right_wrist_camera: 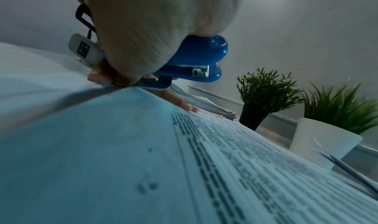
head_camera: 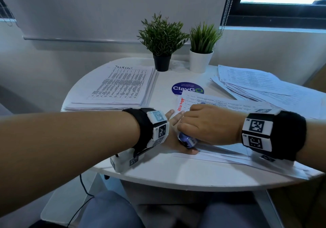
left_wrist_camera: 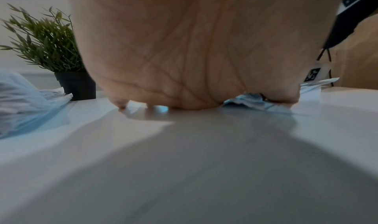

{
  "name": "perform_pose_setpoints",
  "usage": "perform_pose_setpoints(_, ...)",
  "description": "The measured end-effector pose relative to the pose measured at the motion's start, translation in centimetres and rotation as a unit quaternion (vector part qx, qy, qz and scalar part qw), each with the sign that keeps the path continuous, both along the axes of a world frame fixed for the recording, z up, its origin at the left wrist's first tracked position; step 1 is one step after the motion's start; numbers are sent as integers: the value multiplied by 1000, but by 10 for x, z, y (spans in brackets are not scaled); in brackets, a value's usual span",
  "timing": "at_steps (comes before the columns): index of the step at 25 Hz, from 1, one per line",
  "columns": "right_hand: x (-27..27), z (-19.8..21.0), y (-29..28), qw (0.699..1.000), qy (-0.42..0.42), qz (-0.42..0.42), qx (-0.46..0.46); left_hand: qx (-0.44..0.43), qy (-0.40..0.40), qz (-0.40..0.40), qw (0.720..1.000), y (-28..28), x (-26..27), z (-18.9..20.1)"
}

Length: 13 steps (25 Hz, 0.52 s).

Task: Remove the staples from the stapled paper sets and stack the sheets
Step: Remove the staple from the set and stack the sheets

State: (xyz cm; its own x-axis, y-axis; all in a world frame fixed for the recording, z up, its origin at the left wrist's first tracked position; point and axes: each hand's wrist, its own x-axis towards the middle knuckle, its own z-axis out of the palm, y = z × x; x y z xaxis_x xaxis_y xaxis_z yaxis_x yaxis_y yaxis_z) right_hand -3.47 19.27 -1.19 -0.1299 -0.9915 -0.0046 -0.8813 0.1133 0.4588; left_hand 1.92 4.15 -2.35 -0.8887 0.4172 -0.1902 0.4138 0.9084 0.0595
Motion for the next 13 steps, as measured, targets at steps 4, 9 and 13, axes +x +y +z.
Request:
perform_pose_setpoints(4,10,7,-5,975,-149,-164,0,-11,-49,1,999,-3,-7,-2)
perform_pose_setpoints(9,9,11,-22,877,-306,-372,7,30,-123,17,992,-3,-9,0)
perform_pose_setpoints(13,7,17,-30,847,-340,-407,26,28,-89,26,995,-5,-14,-3)
